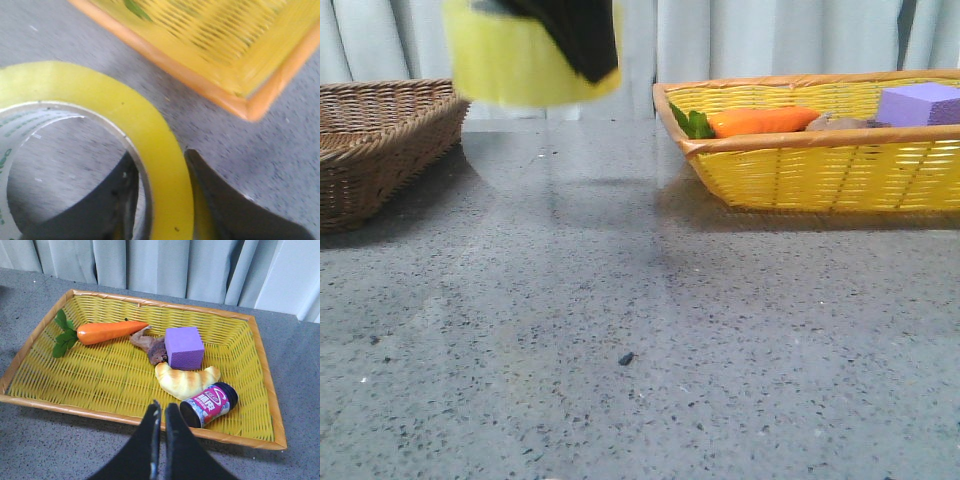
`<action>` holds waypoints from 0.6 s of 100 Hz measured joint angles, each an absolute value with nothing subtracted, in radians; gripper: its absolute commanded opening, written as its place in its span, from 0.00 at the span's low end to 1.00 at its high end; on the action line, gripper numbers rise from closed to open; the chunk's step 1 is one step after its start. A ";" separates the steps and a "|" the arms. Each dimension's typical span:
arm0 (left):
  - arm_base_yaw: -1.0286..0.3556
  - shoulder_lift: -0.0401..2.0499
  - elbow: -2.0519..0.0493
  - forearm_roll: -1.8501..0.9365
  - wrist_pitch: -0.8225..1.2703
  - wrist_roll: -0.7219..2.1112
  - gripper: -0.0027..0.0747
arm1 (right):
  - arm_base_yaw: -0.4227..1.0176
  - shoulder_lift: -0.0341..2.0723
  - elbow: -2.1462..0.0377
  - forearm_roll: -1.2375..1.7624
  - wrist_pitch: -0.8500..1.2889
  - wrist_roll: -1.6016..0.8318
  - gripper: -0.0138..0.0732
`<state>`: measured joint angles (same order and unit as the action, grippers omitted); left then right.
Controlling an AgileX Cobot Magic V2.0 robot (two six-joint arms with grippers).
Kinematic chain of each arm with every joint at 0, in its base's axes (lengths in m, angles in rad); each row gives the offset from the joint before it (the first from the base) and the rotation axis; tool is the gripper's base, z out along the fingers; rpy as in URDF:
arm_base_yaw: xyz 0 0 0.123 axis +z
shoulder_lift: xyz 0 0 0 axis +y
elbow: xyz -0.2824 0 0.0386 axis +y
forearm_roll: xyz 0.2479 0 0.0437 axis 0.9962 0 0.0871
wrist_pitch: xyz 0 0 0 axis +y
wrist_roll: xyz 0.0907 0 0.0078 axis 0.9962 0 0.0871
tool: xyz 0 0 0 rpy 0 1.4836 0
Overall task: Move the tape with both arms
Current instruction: 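Lift the tape roll with the left gripper over the brown basket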
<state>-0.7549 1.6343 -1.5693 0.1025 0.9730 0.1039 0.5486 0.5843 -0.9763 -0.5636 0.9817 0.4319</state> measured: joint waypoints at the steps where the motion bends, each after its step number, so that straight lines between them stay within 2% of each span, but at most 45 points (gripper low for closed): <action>1: -0.752 1.634 -1.579 0.105 0.976 0.104 0.11 | 0.549 0.584 -0.976 -0.564 0.982 0.432 0.08; 18: -0.639 1.599 -1.646 0.115 1.008 0.104 0.11 | 0.549 0.584 -0.976 -0.565 0.982 0.432 0.08; 41: -0.395 1.537 -1.651 0.119 1.095 0.104 0.11 | 0.549 0.584 -0.976 -0.565 0.982 0.432 0.08; 60: -0.255 1.539 -1.651 0.027 1.111 0.157 0.11 | 0.549 0.584 -0.976 -0.565 0.982 0.432 0.08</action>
